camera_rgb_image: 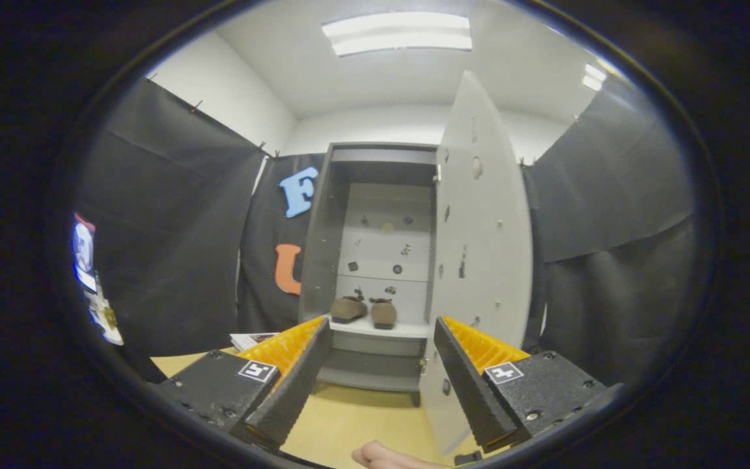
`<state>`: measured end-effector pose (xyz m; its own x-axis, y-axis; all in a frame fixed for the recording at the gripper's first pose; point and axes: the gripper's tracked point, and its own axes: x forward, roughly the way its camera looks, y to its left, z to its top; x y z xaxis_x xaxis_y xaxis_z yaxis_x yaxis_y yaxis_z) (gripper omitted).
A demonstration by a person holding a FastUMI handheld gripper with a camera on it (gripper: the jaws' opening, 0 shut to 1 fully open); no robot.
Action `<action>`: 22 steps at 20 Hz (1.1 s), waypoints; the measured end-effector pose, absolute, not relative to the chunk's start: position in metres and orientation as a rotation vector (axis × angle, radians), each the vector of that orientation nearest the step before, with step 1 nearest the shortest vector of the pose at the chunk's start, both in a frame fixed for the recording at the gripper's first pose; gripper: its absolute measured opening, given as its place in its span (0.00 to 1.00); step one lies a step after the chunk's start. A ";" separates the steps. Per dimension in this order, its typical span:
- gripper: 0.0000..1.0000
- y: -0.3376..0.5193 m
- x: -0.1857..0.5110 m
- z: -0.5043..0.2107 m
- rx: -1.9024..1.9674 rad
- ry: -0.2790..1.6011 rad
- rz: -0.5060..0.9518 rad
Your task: Open the shoe cabinet door, grab the shoes and put them into the shoe cabinet, then close the shoe cabinet door.
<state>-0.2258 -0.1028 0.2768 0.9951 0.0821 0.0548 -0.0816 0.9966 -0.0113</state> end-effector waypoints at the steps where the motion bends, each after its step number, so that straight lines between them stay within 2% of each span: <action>1: 1.00 -0.123 -0.230 0.278 -0.016 -0.062 0.048; 10: 1.00 -0.306 -0.234 0.243 0.059 -0.014 -0.270; 16: 0.98 -0.334 -0.201 0.200 0.109 0.070 -0.312; 22: 0.98 -0.307 -0.176 0.153 0.134 0.175 -0.243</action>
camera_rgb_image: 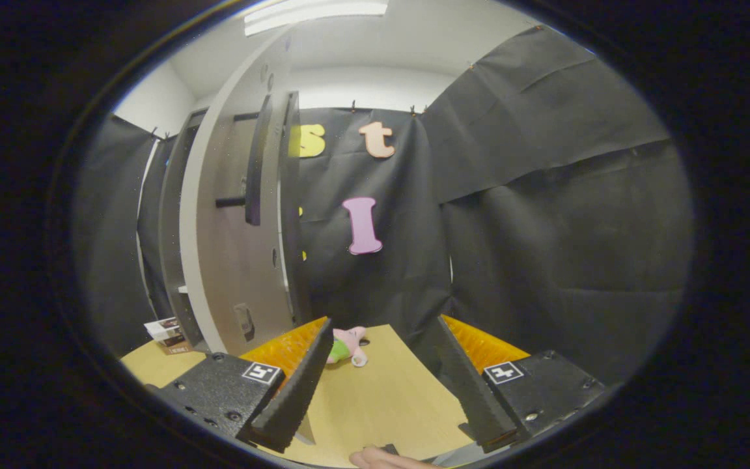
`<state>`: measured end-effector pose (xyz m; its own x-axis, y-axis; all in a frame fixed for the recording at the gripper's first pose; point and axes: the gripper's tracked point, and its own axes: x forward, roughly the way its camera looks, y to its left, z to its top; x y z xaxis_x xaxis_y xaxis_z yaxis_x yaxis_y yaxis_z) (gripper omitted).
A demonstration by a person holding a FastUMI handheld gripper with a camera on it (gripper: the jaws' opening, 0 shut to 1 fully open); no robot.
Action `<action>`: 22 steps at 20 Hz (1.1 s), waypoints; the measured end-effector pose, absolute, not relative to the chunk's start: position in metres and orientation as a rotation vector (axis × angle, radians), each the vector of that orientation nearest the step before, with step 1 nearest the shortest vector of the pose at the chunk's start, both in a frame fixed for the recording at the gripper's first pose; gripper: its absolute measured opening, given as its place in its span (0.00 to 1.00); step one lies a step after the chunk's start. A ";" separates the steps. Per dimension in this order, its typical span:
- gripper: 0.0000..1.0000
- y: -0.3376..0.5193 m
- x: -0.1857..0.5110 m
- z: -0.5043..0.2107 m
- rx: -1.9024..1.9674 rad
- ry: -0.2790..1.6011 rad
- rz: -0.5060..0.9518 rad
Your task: Open the shoe cabinet door, grab the shoes and put them into the shoe cabinet, then close the shoe cabinet door.
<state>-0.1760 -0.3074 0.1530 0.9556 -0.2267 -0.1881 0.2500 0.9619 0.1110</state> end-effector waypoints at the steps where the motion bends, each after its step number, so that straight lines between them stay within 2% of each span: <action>1: 0.98 -0.299 -0.172 0.144 0.126 0.197 -0.229; 4: 0.98 -0.270 -0.162 0.118 0.090 0.267 -0.181; 8: 0.92 -0.271 -0.157 0.117 0.086 0.266 -0.197; 15: 0.91 -0.253 -0.158 0.116 0.076 0.266 -0.194; 22: 0.90 -0.208 -0.155 0.115 0.092 0.267 -0.114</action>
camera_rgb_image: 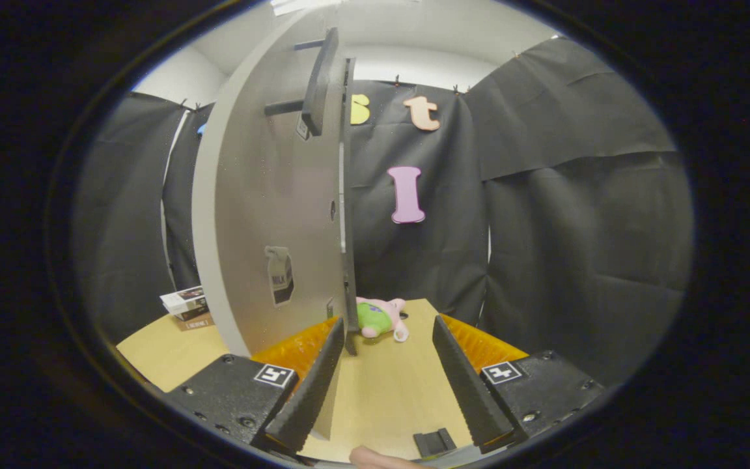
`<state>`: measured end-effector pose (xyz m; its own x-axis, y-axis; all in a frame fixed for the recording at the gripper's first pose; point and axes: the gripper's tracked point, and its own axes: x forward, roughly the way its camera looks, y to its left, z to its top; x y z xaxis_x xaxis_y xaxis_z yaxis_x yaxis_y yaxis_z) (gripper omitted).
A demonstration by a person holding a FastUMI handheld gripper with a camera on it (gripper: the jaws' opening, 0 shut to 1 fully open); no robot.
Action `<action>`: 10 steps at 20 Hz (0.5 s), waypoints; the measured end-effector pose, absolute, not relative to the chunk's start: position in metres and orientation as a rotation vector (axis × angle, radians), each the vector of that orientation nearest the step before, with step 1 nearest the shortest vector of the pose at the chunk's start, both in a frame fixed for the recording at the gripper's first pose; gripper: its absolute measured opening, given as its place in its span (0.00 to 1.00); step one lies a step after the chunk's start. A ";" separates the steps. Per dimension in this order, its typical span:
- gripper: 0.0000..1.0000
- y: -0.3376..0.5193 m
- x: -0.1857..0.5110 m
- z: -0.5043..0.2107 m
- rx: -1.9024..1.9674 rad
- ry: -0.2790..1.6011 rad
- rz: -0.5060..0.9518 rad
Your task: Open the shoe cabinet door, grab the shoes and put them into the shoe cabinet, then close the shoe cabinet door.
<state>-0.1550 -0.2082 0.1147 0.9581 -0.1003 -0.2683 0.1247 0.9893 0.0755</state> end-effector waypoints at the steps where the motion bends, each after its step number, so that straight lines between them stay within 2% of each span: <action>1: 0.90 -0.200 -0.154 0.115 0.095 0.269 -0.100; 10: 0.90 -0.144 -0.138 0.112 0.108 0.288 -0.004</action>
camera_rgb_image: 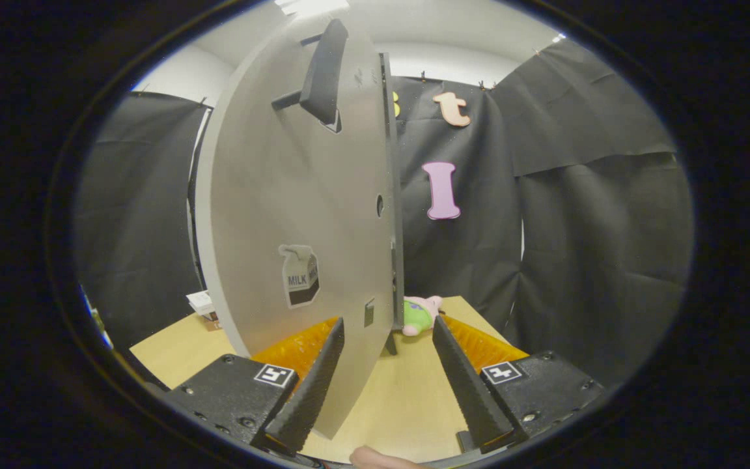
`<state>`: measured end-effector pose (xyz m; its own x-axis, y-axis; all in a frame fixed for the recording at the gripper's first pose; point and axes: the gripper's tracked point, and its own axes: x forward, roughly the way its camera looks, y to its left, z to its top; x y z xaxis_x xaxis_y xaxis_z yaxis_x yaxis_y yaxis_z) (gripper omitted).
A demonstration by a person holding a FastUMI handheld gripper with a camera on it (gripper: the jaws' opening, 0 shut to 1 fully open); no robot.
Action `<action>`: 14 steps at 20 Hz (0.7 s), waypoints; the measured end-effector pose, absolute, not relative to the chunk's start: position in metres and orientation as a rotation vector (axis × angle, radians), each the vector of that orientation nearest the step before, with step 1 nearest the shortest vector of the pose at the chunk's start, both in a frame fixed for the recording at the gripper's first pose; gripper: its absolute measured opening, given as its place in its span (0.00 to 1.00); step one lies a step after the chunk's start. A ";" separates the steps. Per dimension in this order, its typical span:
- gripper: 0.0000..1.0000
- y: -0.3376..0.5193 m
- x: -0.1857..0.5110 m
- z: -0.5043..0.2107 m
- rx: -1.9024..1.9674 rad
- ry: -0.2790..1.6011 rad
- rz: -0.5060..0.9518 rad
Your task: Open the shoe cabinet door, grab the shoes and put them into the shoe cabinet, then close the shoe cabinet door.
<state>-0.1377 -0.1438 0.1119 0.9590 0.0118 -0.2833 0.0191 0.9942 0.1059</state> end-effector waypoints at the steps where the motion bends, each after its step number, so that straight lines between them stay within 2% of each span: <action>1: 0.90 -0.139 -0.136 0.111 0.109 0.289 0.001; 10: 0.90 -0.067 -0.106 0.107 0.092 0.276 0.074; 14: 0.92 0.005 -0.090 0.090 0.146 0.309 0.299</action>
